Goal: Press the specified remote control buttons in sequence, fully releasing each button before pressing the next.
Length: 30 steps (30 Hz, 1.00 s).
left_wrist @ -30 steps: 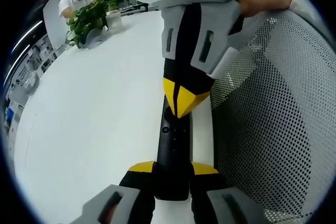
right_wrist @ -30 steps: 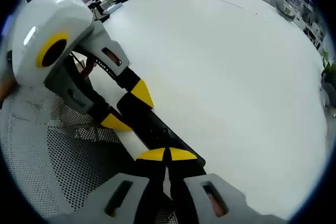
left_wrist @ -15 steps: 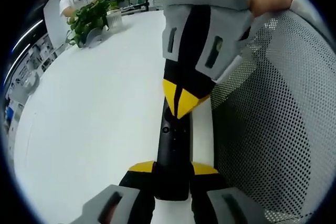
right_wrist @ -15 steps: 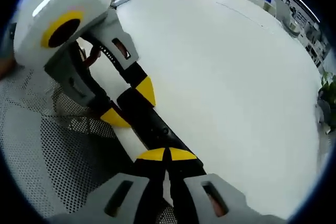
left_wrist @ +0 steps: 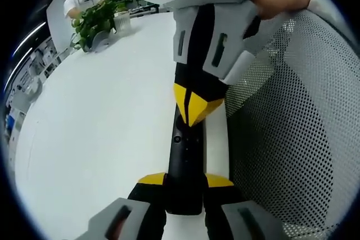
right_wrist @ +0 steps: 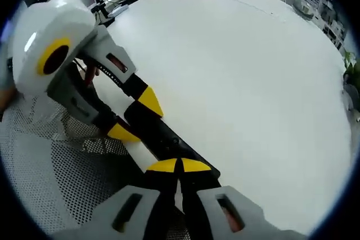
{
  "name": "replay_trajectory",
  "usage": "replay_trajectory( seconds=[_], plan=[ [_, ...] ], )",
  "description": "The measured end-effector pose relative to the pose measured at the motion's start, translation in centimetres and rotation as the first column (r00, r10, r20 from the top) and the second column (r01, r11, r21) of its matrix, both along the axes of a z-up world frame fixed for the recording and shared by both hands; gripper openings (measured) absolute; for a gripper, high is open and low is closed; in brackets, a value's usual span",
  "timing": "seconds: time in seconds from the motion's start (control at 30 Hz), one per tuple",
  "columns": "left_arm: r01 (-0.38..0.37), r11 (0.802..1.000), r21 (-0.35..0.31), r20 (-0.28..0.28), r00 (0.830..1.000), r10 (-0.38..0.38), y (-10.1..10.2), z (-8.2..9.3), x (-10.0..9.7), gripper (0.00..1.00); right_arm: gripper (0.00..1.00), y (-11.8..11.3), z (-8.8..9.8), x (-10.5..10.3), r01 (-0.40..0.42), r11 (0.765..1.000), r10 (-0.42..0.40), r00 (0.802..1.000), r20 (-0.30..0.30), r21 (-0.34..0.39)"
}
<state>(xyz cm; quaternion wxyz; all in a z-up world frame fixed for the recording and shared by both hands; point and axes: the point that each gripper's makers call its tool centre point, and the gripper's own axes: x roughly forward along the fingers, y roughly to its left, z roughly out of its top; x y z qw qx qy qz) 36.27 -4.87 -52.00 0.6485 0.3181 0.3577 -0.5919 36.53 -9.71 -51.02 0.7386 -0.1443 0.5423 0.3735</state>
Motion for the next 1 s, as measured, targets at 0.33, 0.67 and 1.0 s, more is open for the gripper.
replay_trajectory(
  seconds=[0.33,0.67,1.0],
  plan=[
    [-0.004,1.0,-0.002,-0.002,1.0,0.004,0.0,0.0,0.0,0.24,0.0,-0.2,-0.1,0.4,0.014,1.0,-0.014,1.0,0.005,0.002],
    [-0.008,1.0,-0.004,-0.005,1.0,0.008,0.0,0.1,-0.1,0.24,0.0,-0.2,-0.1,0.8,0.05,0.998,-0.05,0.999,-0.003,0.03],
    [0.011,1.0,-0.005,0.004,1.0,-0.011,0.0,0.1,-0.1,0.24,0.0,0.3,0.9,1.7,0.102,0.993,-0.104,0.994,0.023,0.066]
  ],
)
